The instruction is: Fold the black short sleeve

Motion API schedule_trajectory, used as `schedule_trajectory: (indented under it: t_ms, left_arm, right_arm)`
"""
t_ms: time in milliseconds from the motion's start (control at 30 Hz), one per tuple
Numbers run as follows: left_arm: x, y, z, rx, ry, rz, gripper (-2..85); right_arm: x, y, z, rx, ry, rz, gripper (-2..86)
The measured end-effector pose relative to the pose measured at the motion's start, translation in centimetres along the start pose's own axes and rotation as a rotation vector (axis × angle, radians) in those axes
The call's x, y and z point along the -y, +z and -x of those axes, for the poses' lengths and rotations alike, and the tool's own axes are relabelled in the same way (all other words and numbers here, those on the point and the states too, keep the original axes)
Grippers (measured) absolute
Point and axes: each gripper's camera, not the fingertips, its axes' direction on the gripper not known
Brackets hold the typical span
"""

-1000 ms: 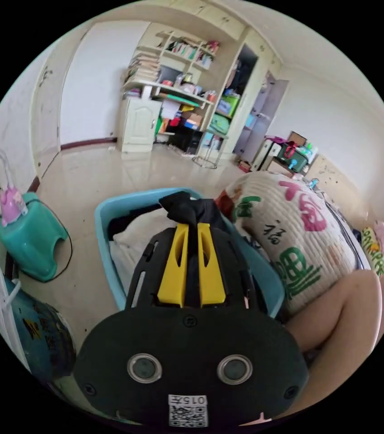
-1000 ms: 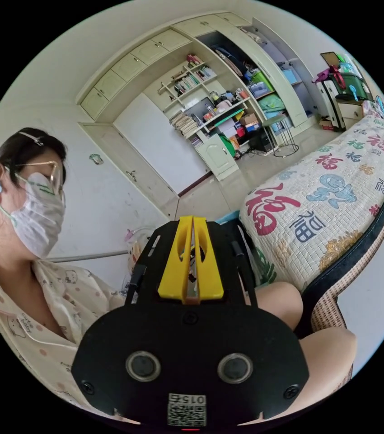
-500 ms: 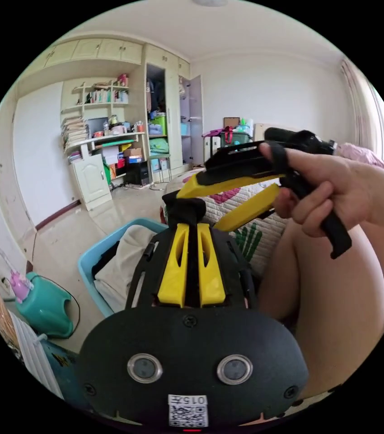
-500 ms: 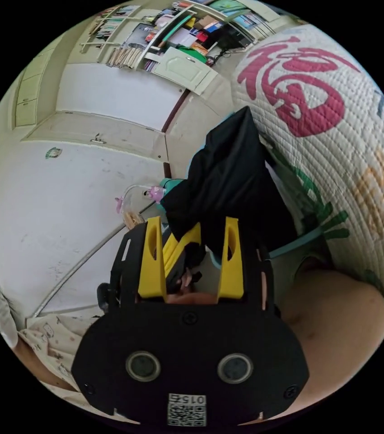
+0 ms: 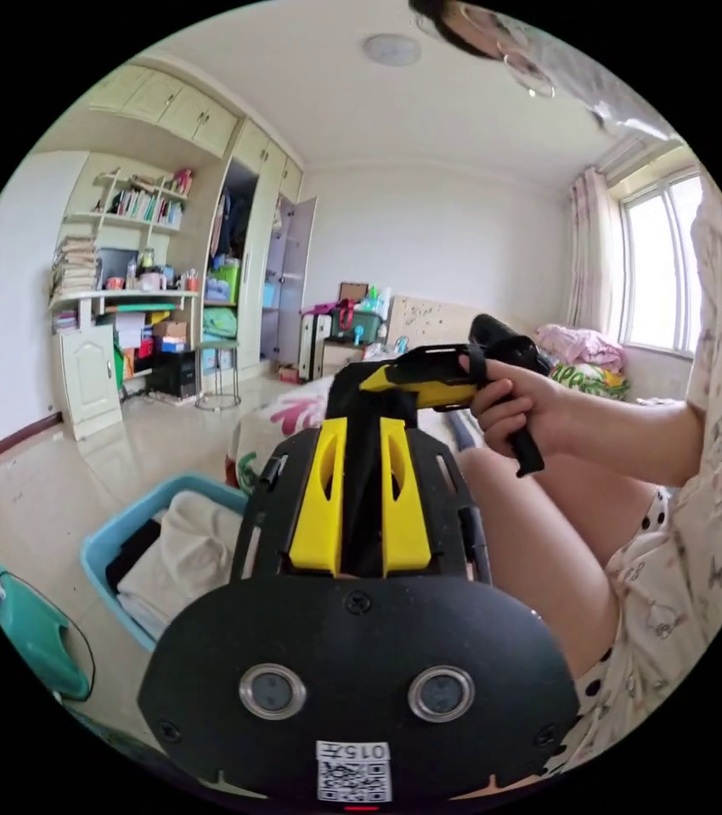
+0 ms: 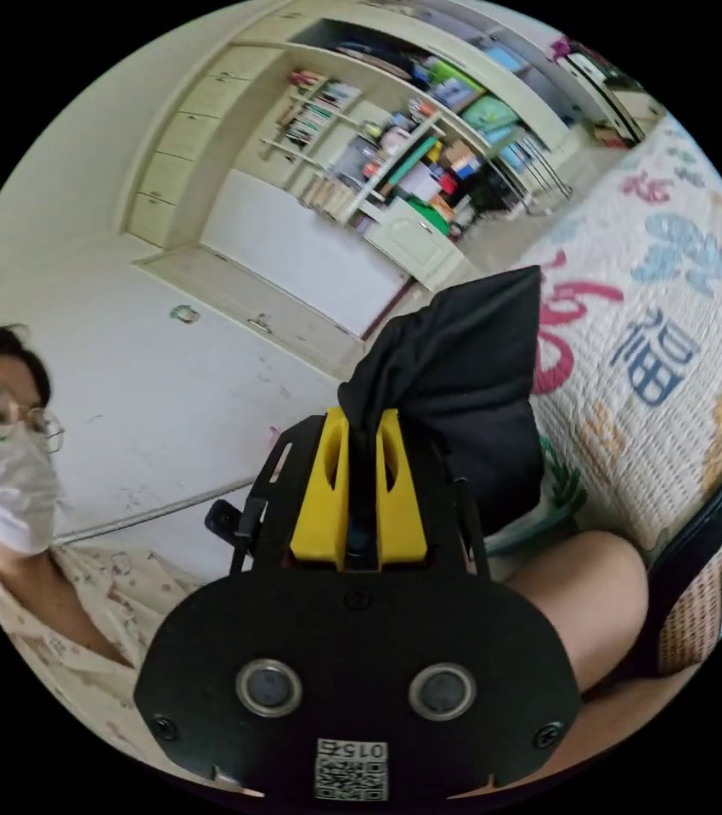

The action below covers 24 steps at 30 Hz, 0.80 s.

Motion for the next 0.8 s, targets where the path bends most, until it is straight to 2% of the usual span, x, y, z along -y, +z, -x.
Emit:
schedule_trajectory:
  t_ms: [133, 200, 300, 367, 533, 633, 800]
  left_arm:
    - [5.1, 1.2, 1.3, -0.094, -0.083, -0.111, 10.4]
    - [8.9, 3.7, 0.6, -0.249, -0.105, -0.212, 11.0]
    - [13.5, 8.4, -2.8, -0.405, -0.041, -0.298, 11.2]
    - [15.5, 12.0, -5.6, -0.497, 0.009, -0.293, 11.0]
    - [14.2, 24.6, -12.6, -0.580, 0.090, -0.071, 8.7]
    - [11.7, 31.2, -15.1, -0.624, 0.095, 0.105, 12.0]
    - [10.3, 37.1, -17.6, -0.679, 0.158, 0.223, 11.7]
  right_arm:
    - [-0.7, -12.5, 7.6, 0.050, -0.194, -0.195, 5.6]
    - [-1.4, -17.0, 10.8, 0.038, -0.268, -0.268, 5.7]
    - [-2.8, -22.8, 15.9, -0.004, -0.407, -0.341, 5.8]
    - [-4.1, -25.5, 17.8, -0.053, -0.446, -0.358, 6.0]
    - [-8.2, -26.5, 12.5, -0.192, -0.201, -0.417, 6.8]
    - [-11.3, -26.1, 8.1, -0.132, -0.034, -0.454, 7.4]
    - [-15.5, -25.4, 8.0, -0.129, 0.009, -0.561, 9.3]
